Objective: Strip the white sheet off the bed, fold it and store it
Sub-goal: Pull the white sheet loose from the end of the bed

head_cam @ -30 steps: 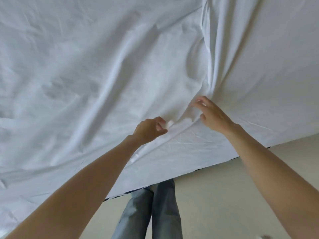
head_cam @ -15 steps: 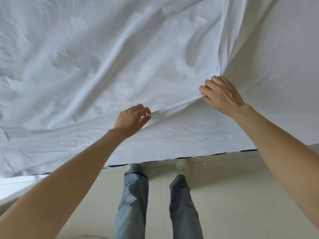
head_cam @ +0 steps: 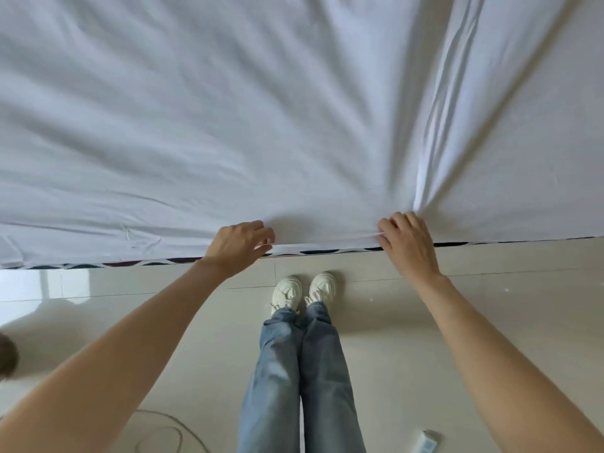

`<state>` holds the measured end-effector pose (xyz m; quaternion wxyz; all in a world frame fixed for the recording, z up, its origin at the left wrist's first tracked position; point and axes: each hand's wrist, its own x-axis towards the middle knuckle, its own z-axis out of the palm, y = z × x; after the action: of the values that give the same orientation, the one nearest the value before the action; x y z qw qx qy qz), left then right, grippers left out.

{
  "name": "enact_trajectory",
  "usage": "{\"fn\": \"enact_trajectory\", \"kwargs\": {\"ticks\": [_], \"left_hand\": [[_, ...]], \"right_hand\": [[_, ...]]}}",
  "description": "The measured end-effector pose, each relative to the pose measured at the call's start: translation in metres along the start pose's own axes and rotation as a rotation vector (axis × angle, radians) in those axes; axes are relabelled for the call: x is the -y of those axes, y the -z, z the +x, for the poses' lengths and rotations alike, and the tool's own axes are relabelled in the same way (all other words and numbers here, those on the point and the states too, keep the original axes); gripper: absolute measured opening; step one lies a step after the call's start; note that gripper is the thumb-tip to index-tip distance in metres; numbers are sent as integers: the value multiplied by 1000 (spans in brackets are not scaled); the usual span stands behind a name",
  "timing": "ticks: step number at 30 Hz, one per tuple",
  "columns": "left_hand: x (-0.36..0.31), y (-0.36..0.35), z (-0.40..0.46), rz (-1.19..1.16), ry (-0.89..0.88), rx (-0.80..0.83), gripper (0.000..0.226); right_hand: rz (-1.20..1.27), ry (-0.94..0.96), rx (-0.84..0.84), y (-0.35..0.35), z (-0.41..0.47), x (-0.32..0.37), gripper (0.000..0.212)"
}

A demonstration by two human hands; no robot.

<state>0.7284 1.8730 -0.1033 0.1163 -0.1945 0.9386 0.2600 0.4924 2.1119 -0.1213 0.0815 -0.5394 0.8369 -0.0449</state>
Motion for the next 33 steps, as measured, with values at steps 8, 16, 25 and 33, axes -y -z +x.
{"fn": "enact_trajectory", "kwargs": {"ticks": [8, 16, 25, 33], "left_hand": [[19, -17, -20, 49, 68, -118, 24], [24, -11, -22, -100, 158, 118, 18], [-87, 38, 91, -281, 207, 69, 15], [-197, 95, 309, -592, 439, -158, 23]], "right_hand": [[83, -97, -1, -13, -6, 8, 16], [229, -157, 22, -8, -10, 17, 14], [603, -298, 82, 75, 37, -44, 24], [352, -200, -67, 144, 174, -221, 23]]}}
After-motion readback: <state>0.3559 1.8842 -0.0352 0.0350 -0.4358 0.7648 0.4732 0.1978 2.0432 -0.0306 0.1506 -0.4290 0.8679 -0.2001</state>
